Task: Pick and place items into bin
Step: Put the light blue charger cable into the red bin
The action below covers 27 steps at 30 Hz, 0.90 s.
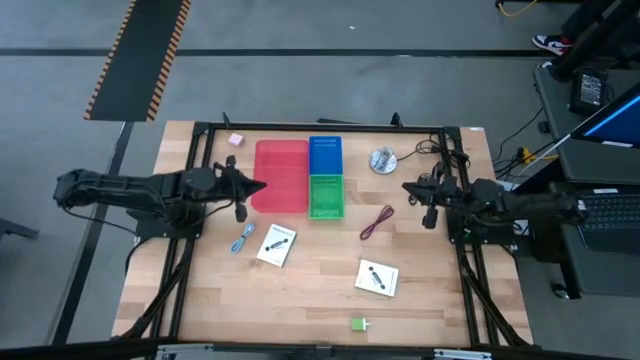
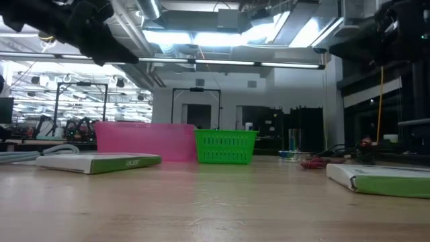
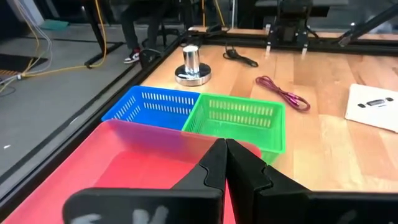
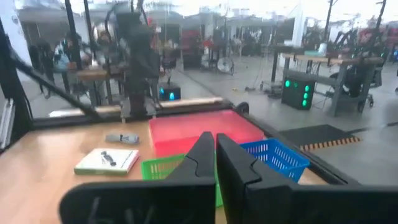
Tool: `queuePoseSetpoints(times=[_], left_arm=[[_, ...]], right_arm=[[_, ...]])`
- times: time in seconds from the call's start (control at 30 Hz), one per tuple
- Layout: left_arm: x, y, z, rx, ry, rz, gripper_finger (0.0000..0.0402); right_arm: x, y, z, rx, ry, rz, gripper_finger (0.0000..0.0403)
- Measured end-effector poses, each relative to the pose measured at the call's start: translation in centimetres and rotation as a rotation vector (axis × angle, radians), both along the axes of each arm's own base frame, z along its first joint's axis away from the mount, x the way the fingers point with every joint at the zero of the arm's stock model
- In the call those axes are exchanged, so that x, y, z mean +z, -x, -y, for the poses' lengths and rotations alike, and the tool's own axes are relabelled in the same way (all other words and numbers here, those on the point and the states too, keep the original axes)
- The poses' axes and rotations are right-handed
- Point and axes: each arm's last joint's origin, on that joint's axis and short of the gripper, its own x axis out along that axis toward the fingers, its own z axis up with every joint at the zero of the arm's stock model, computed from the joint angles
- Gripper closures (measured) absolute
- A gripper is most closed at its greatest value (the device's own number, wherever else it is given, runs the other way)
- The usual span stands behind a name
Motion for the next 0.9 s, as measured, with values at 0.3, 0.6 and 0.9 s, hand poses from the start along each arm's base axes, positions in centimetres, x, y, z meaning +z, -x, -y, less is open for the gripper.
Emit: queuePoseSetpoints(times=[0.3,0.6,0.9], left_arm=[[-0.9,-1.3,0.2,-0.093,0.042,-0.087,0.0398],[-0.6,-1.9,0.8,-0.147,0.169,-0.233,0.0398],[3.6,-2.8,2.7,-0.124,0.306,-0.352,0.04]], right_arm=[[1.3,-2.3,-0.1,0.001,0.011,-0.221,0.0402],[2.4,-4.3,-0.1,0.005,0.043,-0.31,0.0403],[1.3,-5.4,-0.2,0.014,0.089,-0.417,0.0402]])
